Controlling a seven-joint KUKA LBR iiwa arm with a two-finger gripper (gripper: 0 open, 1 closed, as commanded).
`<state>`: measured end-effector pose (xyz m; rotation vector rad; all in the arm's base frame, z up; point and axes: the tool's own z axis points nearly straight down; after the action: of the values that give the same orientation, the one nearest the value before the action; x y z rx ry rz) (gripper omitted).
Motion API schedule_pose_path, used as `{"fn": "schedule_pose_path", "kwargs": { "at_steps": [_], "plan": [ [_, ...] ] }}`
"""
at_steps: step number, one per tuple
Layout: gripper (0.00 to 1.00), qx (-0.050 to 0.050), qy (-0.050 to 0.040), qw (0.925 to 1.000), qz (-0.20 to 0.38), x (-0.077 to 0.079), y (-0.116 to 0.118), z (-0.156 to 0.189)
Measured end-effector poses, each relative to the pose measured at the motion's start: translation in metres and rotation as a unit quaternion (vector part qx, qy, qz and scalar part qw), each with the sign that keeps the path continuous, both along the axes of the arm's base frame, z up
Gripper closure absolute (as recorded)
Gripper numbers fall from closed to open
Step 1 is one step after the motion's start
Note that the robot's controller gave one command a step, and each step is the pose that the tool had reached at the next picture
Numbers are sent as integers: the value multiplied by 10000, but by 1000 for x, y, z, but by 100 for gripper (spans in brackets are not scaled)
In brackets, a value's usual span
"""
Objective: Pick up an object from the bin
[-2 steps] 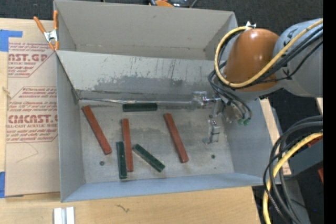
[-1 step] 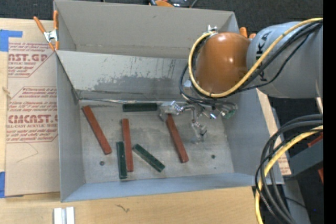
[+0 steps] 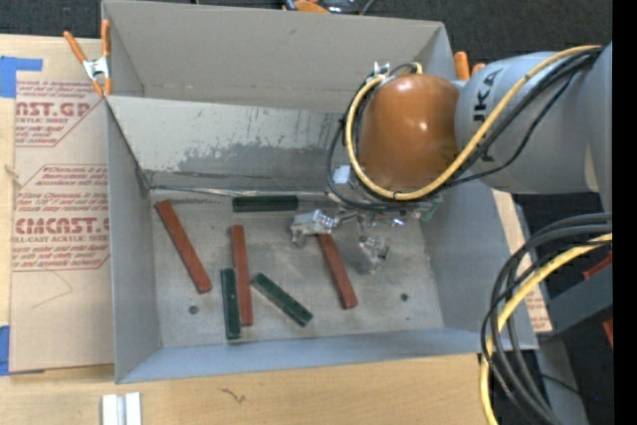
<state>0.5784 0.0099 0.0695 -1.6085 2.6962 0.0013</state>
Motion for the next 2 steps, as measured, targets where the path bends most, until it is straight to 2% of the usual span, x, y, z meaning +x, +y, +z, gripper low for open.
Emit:
{"fn": "schedule_pose_path", "kwargs": {
  "at_steps": [1, 2],
  "plan": [
    [100, 10, -3, 10000, -10, 0, 0, 1],
    [100, 2, -20, 10000, 32, -57, -34, 1]
  ]
}}
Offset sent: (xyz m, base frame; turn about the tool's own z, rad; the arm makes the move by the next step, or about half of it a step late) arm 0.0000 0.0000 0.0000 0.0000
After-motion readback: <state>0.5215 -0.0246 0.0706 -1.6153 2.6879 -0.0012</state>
